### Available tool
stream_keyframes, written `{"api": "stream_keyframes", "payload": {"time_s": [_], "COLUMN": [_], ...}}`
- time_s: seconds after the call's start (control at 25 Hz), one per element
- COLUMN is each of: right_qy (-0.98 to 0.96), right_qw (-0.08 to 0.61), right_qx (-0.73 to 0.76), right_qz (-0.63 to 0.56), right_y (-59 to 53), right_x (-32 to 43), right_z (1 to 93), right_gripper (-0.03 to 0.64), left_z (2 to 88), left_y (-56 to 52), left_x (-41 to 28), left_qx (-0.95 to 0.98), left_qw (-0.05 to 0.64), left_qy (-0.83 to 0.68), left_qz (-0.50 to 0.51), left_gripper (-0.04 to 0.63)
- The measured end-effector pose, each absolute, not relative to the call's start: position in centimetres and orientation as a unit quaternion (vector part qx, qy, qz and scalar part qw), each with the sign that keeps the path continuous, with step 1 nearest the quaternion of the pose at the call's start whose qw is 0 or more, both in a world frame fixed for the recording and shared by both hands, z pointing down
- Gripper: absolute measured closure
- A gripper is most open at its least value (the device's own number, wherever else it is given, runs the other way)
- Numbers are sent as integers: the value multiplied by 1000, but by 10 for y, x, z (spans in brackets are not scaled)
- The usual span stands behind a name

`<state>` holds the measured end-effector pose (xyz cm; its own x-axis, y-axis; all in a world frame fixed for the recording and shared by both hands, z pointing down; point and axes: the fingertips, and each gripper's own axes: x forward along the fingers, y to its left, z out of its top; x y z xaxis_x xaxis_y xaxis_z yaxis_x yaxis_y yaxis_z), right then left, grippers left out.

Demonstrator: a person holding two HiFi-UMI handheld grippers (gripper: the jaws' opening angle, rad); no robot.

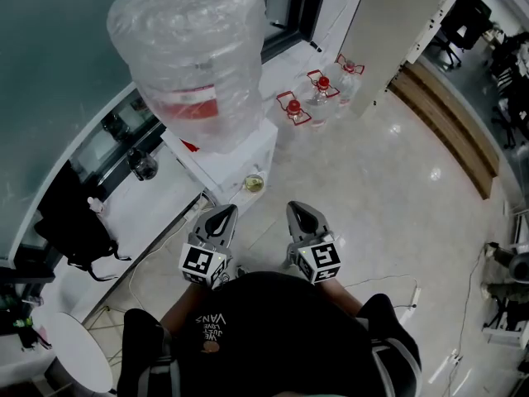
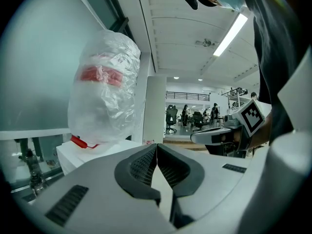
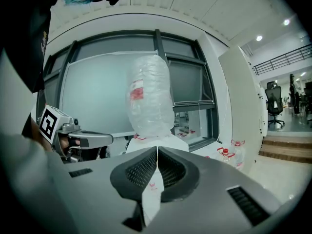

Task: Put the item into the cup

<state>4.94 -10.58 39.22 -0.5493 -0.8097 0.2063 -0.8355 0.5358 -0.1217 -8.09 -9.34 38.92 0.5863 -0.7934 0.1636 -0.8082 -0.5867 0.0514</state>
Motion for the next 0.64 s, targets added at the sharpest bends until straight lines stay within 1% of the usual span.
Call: {"api": "stream_keyframes", "payload": {"time_s": [0.64], "right_qy": [-886], "right_qw": [54], "right_qx": [448], "right_qz": [110], "right_y": [-128], "right_x": [58], "right_z": [390], "right_gripper": [574], "left_z": [385], "left_y": [-110], "left_x": [-68], "left_qx": [879], "left_qw": [79], "left_qy": [-468], "left_qz": [51], "left_gripper": [575]}}
